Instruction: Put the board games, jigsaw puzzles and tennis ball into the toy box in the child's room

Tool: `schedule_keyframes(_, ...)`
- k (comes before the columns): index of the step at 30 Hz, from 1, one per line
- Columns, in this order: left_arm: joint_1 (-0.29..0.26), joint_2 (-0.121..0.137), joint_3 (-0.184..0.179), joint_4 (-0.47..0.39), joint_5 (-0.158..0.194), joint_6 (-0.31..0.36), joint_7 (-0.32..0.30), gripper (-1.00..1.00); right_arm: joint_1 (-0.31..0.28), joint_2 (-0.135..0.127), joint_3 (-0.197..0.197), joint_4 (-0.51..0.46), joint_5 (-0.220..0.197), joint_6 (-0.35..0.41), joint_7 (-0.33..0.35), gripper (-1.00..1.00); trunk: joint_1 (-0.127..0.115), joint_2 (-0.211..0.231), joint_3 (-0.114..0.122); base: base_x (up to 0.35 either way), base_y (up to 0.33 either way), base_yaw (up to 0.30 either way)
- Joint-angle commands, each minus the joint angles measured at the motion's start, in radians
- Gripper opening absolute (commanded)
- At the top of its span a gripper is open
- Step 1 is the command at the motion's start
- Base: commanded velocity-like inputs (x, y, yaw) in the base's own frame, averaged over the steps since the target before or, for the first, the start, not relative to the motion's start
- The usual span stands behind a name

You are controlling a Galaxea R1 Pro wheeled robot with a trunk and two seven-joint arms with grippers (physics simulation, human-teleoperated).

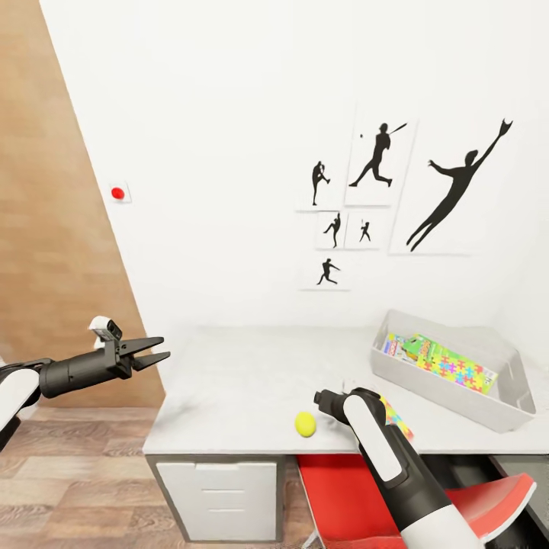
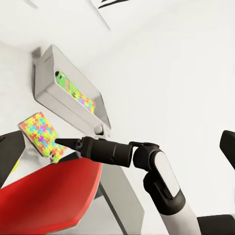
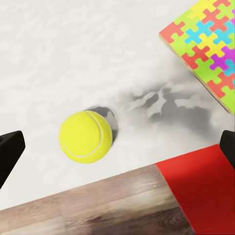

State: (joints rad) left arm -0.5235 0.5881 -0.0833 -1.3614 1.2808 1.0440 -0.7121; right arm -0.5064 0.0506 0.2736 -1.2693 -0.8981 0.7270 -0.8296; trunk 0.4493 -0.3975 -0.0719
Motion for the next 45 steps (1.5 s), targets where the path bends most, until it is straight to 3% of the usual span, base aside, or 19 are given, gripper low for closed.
schedule_keyframes(1, -0.001, 0.001, -0.001, 0.001, 0.0, 0.003, -0.004, 1.0, -0.001, 0.0, 0.001, -0.001, -0.008, 0.002, -0.01, 1.0, 0.001, -0.003, -0.004, 0.0, 0.079, -0.141)
schedule_keyframes(25, -0.001, 0.0, -0.001, 0.001, -0.001, 0.003, -0.004, 1.0, -0.001, 0.002, 0.005, -0.001, -0.011, 0.003, 0.001, 1.0, 0.001, -0.003, -0.041, 0.0, 0.007, -0.14)
schedule_keyframes(34, -0.001, 0.001, -0.001, 0.001, -0.001, 0.003, -0.004, 1.0, -0.001, 0.002, 0.115, -0.001, -0.009, -0.033, 0.041, 1.0, 0.001, -0.003, -0.055, 0.0, 0.104, -0.12)
schedule_keyframes(45, -0.001, 0.001, -0.001, 0.001, -0.001, 0.003, -0.004, 1.0, -0.001, 0.002, 0.13, -0.002, -0.008, -0.046, 0.049, 1.0, 0.001, -0.003, -0.072, 0.0, 0.019, -0.091)
